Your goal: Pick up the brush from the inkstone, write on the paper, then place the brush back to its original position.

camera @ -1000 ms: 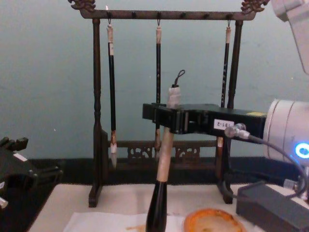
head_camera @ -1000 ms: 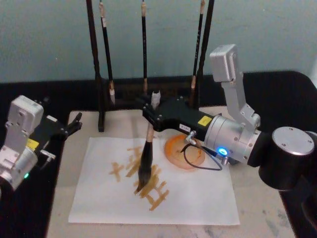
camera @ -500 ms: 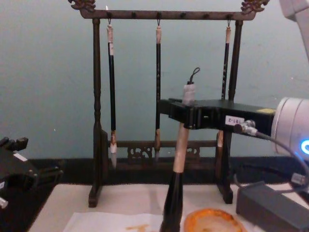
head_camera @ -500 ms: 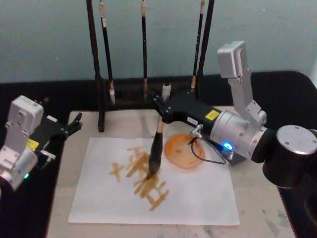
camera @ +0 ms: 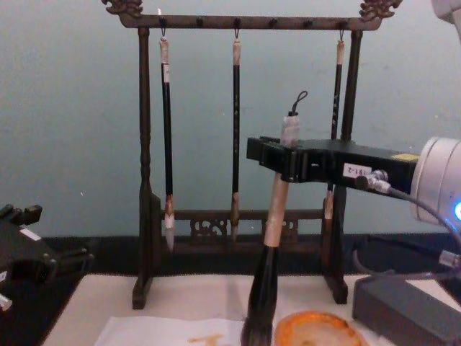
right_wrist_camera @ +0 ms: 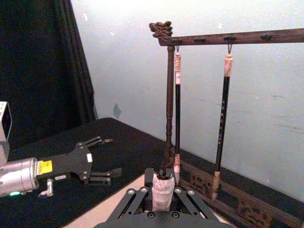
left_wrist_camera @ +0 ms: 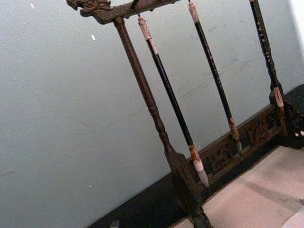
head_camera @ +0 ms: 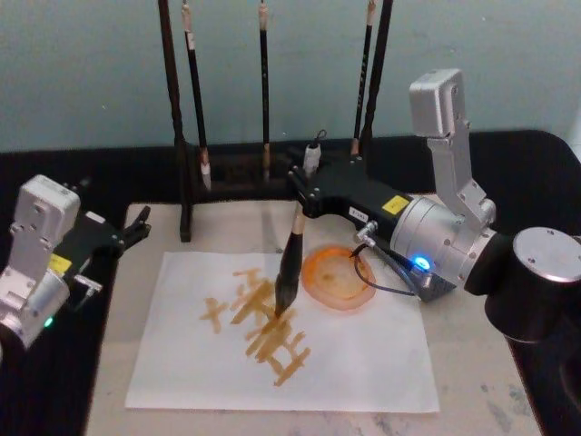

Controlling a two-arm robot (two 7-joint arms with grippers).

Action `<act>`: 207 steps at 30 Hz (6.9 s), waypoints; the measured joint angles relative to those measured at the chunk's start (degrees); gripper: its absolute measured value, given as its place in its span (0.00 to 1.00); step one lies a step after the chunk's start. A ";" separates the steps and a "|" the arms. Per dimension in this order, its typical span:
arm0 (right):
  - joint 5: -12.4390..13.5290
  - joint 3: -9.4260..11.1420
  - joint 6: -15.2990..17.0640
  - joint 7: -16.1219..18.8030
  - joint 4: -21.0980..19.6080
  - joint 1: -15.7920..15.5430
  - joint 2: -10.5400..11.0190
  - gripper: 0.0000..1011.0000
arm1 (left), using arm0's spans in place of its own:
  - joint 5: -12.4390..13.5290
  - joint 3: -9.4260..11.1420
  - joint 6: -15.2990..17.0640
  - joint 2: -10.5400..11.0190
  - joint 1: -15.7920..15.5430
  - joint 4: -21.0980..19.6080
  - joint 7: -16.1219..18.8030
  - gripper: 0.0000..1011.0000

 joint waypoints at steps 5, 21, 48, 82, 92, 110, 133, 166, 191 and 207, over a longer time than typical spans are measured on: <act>-0.40 -0.21 0.11 0.52 -0.27 -0.21 -0.07 0.15 | 0.00 0.00 0.00 0.00 0.00 0.00 0.00 1.00; -3.44 0.40 -4.58 1.34 -2.26 -1.93 -0.84 0.15 | 0.00 0.00 0.00 0.00 0.00 0.00 0.00 1.00; 28.73 16.62 14.70 -0.23 6.94 0.17 -1.55 0.15 | 0.00 0.00 0.00 0.00 0.00 0.00 0.00 1.00; 43.79 21.75 18.33 -7.16 32.96 8.41 -4.07 0.15 | 0.00 0.00 0.00 0.00 0.00 0.00 0.00 1.00; 44.69 19.88 18.96 -6.93 35.00 9.32 -3.57 0.15 | 0.00 0.00 0.00 0.00 0.00 0.00 0.00 1.00; 45.93 16.89 18.41 -6.58 36.37 10.06 -2.59 0.15 | 0.00 0.00 0.00 0.00 0.00 0.00 0.00 1.00; 45.90 16.67 18.15 -6.59 36.43 10.12 -2.56 0.32 | 0.00 0.00 0.00 0.00 0.00 0.00 0.00 1.00; 46.01 16.04 17.19 -8.11 33.57 8.27 -1.94 0.99 | 0.00 0.00 0.00 0.00 0.00 0.00 0.00 1.00; 4.23 5.46 -18.58 -27.50 3.84 -11.30 4.82 0.99 | 0.00 0.00 0.00 0.00 0.00 0.00 0.00 1.00; -11.02 2.41 -25.16 -30.01 8.59 -13.11 3.72 0.99 | 0.00 0.00 0.00 0.00 0.00 0.00 0.00 1.00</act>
